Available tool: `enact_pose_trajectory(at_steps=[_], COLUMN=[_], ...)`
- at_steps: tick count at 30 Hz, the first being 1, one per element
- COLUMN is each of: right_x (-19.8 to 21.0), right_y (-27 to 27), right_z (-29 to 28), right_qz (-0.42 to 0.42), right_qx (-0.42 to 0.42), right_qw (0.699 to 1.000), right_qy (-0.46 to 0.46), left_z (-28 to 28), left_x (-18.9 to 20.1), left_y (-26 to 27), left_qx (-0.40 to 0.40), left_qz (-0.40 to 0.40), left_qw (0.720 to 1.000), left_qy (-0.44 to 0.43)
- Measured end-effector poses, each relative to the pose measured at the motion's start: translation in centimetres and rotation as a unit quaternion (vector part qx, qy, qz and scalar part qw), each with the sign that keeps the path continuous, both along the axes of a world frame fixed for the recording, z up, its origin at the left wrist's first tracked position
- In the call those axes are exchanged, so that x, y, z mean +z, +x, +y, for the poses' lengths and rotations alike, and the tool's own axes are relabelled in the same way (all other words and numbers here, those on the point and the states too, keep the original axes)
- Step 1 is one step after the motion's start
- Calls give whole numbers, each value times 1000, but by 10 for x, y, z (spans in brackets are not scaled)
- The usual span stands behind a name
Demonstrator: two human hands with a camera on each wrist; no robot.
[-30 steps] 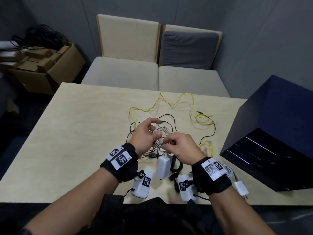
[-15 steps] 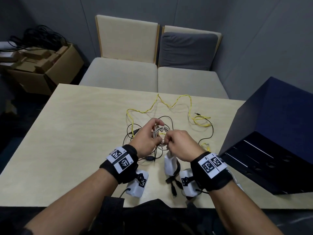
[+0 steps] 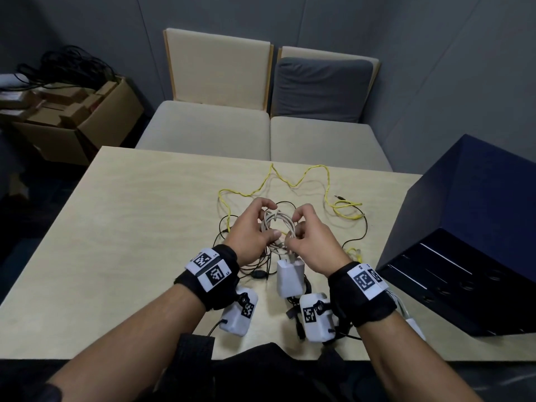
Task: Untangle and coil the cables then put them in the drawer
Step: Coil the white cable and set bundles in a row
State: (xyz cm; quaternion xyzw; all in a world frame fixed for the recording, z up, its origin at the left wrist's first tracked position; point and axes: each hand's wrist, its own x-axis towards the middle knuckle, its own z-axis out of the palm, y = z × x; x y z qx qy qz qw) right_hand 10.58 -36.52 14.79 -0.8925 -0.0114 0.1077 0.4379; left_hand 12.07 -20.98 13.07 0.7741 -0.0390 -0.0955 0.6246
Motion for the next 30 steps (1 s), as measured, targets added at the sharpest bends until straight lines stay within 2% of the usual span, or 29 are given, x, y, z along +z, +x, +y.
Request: enact_pose_trajectory(at_steps=[2, 6, 13, 18, 23, 30], right_x=[-4, -10, -9, -11, -7, -9], right_y=[2, 4, 10, 14, 15, 13], right_z=[-1, -2, 3, -1, 0, -1], right_qz=[35, 99, 74, 59, 75, 79], right_qx=[-29, -78, -94, -105, -131, -131], right_qw=[998, 980, 984, 987, 970, 965], right_qy=[32, 154, 128, 109, 191, 215], left_z=[-3, -4, -11, -16, -18, -19], left_x=[-1, -4, 5, 5, 2, 1], left_y=[-1, -2, -7, -10, -5, -1], left_qx=[19, 47, 59, 33, 34, 45], left_qz=[-2, -14, -73, -89, -94, -97], left_qw=[1000, 999, 993, 990, 988, 990], left_qy=[-16, -9, 66, 106, 120, 94])
